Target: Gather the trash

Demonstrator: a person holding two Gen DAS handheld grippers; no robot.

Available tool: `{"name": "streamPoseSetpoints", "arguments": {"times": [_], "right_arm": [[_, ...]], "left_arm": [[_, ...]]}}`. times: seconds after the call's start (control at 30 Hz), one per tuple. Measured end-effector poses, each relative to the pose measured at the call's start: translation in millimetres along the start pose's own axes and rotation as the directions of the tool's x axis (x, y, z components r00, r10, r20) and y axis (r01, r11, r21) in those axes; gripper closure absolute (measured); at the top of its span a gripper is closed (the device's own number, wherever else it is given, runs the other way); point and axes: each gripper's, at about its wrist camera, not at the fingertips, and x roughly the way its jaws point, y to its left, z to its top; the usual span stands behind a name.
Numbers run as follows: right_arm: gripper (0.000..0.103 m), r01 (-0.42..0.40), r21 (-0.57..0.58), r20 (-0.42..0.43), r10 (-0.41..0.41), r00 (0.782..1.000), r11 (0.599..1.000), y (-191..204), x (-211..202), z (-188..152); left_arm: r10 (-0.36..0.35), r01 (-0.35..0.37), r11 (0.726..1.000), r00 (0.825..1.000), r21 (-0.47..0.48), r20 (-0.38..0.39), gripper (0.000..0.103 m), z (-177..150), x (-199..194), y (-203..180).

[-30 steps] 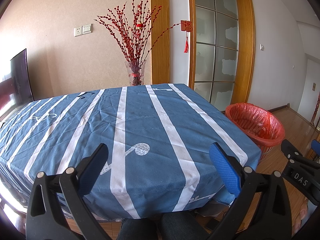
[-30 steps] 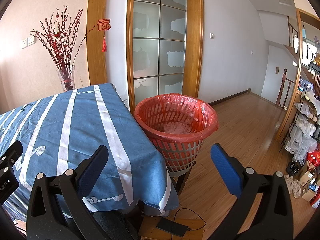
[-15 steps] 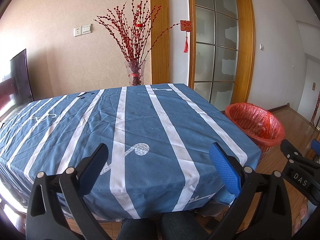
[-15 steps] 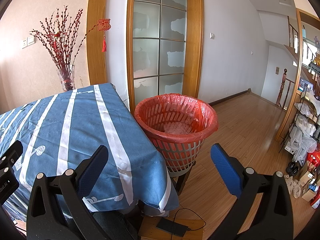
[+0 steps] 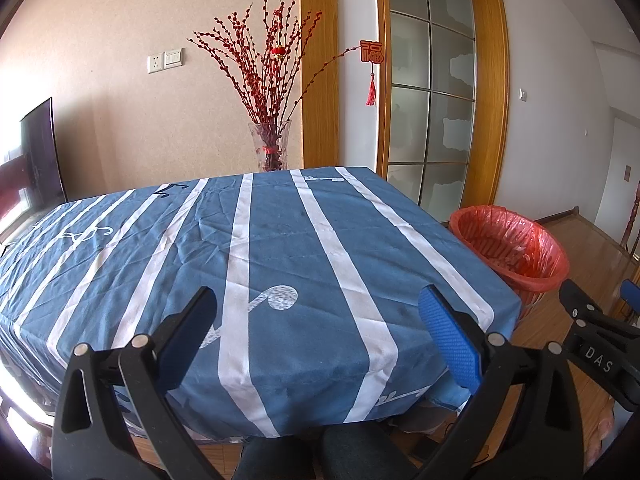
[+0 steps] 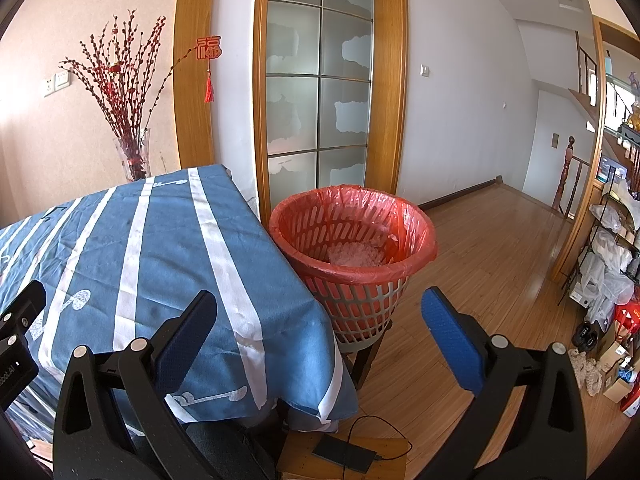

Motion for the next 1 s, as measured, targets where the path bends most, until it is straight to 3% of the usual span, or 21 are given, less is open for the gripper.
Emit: {"name": "streamPoseSetpoints", "arguments": {"times": [1.0], "right_arm": [[0.002, -0.002, -0.001, -0.002, 0.002, 1.000, 1.000, -0.7, 1.7, 0.5]], "left_arm": [[-0.004, 0.004, 1.000, 1.000, 0.006, -0.003, 0.004, -0.2, 0.9, -1.3]]}}
